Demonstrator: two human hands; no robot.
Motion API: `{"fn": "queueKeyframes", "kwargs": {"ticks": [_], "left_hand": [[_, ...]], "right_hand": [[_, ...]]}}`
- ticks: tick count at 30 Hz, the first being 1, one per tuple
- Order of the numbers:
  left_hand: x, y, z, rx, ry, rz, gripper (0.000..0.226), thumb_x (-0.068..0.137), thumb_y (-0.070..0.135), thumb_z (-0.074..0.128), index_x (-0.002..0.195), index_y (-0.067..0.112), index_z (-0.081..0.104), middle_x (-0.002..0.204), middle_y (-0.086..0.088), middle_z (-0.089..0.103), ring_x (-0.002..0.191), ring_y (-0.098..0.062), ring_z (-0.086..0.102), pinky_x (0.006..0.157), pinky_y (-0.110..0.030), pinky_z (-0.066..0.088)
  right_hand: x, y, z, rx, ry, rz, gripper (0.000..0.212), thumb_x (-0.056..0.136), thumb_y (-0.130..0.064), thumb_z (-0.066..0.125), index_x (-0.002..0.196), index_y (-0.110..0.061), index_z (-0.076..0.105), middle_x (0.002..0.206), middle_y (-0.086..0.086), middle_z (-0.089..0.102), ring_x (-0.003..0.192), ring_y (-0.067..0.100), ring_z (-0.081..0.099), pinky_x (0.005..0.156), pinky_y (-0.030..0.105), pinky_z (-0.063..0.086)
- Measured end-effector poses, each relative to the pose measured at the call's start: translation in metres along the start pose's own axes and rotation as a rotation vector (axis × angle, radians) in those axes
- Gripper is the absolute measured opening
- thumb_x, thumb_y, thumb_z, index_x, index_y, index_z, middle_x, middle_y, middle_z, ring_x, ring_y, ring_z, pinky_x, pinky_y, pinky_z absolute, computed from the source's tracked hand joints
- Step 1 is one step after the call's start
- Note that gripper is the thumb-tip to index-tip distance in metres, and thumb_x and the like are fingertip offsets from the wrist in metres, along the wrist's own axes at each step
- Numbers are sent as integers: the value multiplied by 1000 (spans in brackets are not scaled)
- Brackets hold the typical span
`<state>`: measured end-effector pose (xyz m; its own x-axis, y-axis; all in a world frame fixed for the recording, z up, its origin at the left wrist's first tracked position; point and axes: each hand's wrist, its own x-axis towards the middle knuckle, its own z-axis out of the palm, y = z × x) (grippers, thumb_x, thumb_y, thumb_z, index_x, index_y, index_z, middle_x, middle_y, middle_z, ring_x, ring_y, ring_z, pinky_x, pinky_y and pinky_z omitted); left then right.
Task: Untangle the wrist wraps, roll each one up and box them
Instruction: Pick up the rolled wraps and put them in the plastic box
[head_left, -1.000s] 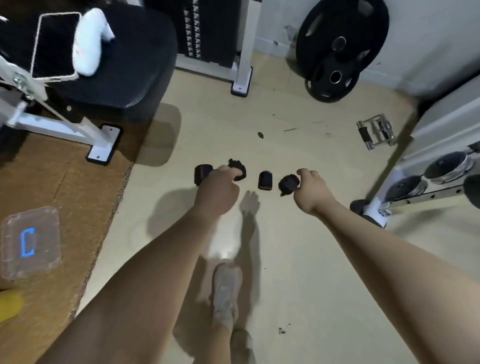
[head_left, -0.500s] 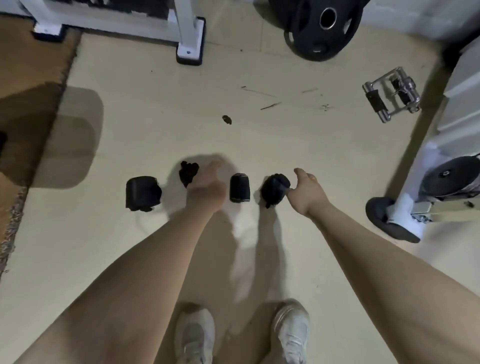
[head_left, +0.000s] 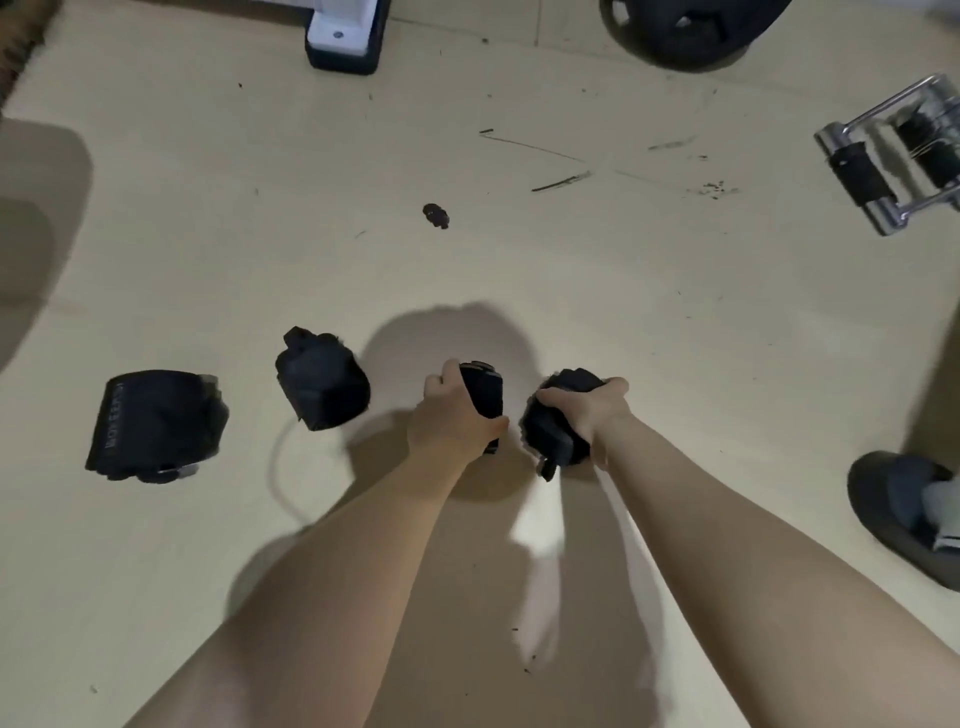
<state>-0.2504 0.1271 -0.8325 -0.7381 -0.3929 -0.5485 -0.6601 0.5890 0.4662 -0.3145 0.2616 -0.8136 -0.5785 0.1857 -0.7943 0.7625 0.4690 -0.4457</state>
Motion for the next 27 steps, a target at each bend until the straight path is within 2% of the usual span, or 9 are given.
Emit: {"fn": "queueKeyframes", "kwargs": {"ticks": [3,5,10,13,17,19,21,24,27], "left_hand": [[-9,18,-24,-195,-15,55,71,73,28,75,132,13,38,118,-7,51,107,-27,54,83,-35,47],[-34,35,-61,-353,12,80,66,73,21,74,129,12,41,113,-4,55,103,-22,54,83,-33,47],[-118,57,-168,-481,-5,44,50,73,15,70,117,14,46,102,3,58,94,-14,59,75,-25,48],[-190,66,-248,-629,-1,-68,48,83,12,62,127,16,43,102,2,56,88,-12,55,60,-16,41],[-287,72,-369,-922,37,-97,24,92,10,56,115,17,50,97,-1,58,77,-5,57,59,-17,48],[-330,65,-428,-1038,102,-102,11,93,13,58,103,16,58,93,-6,63,71,-10,63,60,-24,53],[-370,48,-471,-1093,190,-23,11,91,14,63,101,11,61,89,-9,64,74,-17,64,65,-30,53],[-429,4,-521,-1169,373,-69,16,87,10,68,92,24,62,76,9,71,72,-7,67,64,-25,56],[-489,-63,-551,-1245,481,-154,18,86,12,69,97,24,63,85,2,72,79,-15,69,66,-32,57]], "right_hand": [[-18,-18,-15,1,-59,-118,80,80,-22,71,134,-17,13,107,8,47,99,32,57,85,42,52],[-49,-39,-29,-5,-96,-194,78,80,-19,71,133,-16,14,110,7,47,101,30,57,88,44,52],[-173,-105,-53,-58,-263,-299,44,84,-17,68,114,-13,36,101,5,53,79,21,60,66,41,55],[-272,-150,-66,-103,-420,-351,23,86,-20,62,104,-14,49,98,9,59,79,22,60,63,32,51],[-411,-218,-68,-221,-597,-364,52,76,-38,60,120,-12,50,105,9,63,88,22,62,69,31,50],[-472,-246,-57,-277,-691,-411,49,79,-39,59,121,-17,50,110,7,64,96,22,63,81,35,53],[-528,-264,-39,-328,-811,-481,31,90,-30,57,119,-24,48,116,6,63,102,20,64,91,36,52],[-610,-265,3,-366,-928,-569,32,94,-21,57,123,-25,45,112,1,63,83,7,68,68,26,58],[-689,-236,66,-408,-959,-607,56,85,-21,71,129,-21,37,112,-1,61,80,5,69,58,22,56]]}}
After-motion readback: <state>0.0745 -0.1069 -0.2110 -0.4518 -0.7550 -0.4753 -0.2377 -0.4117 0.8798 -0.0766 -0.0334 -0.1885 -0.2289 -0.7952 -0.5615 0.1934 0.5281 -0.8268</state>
